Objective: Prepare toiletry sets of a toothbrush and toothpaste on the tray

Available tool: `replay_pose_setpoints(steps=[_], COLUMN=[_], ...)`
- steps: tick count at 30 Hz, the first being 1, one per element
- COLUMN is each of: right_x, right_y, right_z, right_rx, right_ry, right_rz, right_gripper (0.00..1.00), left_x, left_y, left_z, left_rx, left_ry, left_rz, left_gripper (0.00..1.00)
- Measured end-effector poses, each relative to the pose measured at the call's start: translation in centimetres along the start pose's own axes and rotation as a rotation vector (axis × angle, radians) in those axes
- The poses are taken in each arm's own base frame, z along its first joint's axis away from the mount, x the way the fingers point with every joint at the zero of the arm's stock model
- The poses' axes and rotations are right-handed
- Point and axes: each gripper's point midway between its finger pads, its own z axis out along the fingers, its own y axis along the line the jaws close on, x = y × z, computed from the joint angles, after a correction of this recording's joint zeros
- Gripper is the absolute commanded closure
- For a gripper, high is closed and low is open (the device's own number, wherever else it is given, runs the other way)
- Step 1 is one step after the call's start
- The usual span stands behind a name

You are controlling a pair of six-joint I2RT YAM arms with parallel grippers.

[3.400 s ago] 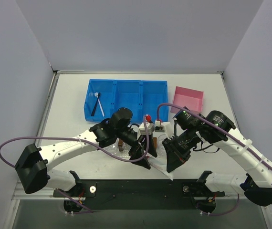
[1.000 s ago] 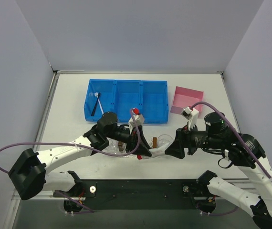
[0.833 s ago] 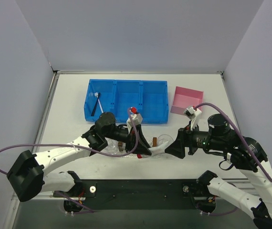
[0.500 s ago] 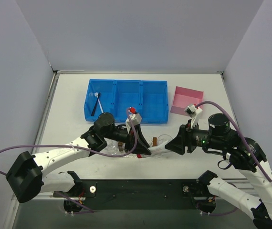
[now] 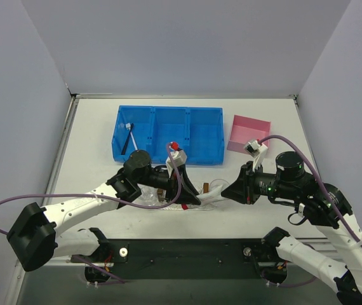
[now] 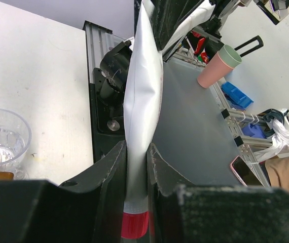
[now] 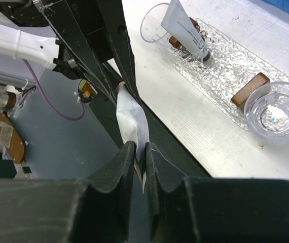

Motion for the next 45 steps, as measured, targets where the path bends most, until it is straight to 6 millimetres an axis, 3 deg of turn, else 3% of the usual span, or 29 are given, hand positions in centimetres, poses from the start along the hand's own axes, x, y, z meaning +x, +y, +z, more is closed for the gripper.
replay_pose_setpoints(steps=[1,3,7,12,17,22,26,30,36,45], right_x=[0.0,0.0,-0.1,-0.3,-1.6,-3.6,-4.2,-3.6,-3.5,-3.7], right_y=[0.0,0.0,0.1,-0.4,-1.5,-2.3,-3.5,-3.7,-3.8,-3.9], right_z=[0.0,0.0,-0.1,-0.3,-1.5,-2.2,-0.3,2.8,6.3,10.5], right_rx=[0.000,-0.002,-0.003,0.027,0.127,0.225,0.294,0.361,0.435,0.515], right_ry=[0.000,-0.001,-0.005,-0.023,-0.061,-0.092,-0.043,0.054,0.129,0.194], right_rz=[-0.001,-0.006,-0.008,-0.026,-0.062,-0.066,-0.033,-0.058,-0.058,-0.072], right_gripper=[1.00,1.00,1.00,1.00,1.00,1.00,1.00,1.00,1.00,1.00], left_x=[0.0,-0.1,-0.2,-1.0,-3.6,-8.1,-10.7,-9.8,-7.6,-6.5], left_y=[0.0,0.0,0.1,0.8,2.7,5.1,8.3,11.2,12.7,13.3], left_z=[0.0,0.0,-0.1,-0.8,-4.0,-10.4,-17.5,-23.1,-26.1,-27.3], left_rx=[0.000,-0.003,-0.007,-0.049,-0.209,-0.515,-0.859,-1.164,-1.353,-1.430], left_ry=[-0.001,-0.003,-0.006,-0.033,-0.098,-0.252,-0.369,-0.385,-0.326,-0.287], left_rz=[0.001,0.002,0.006,0.029,0.092,0.188,0.190,0.130,0.090,0.074], left_gripper=[0.97,0.82,0.38,0.22,0.16,0.14,0.14,0.14,0.14,0.14])
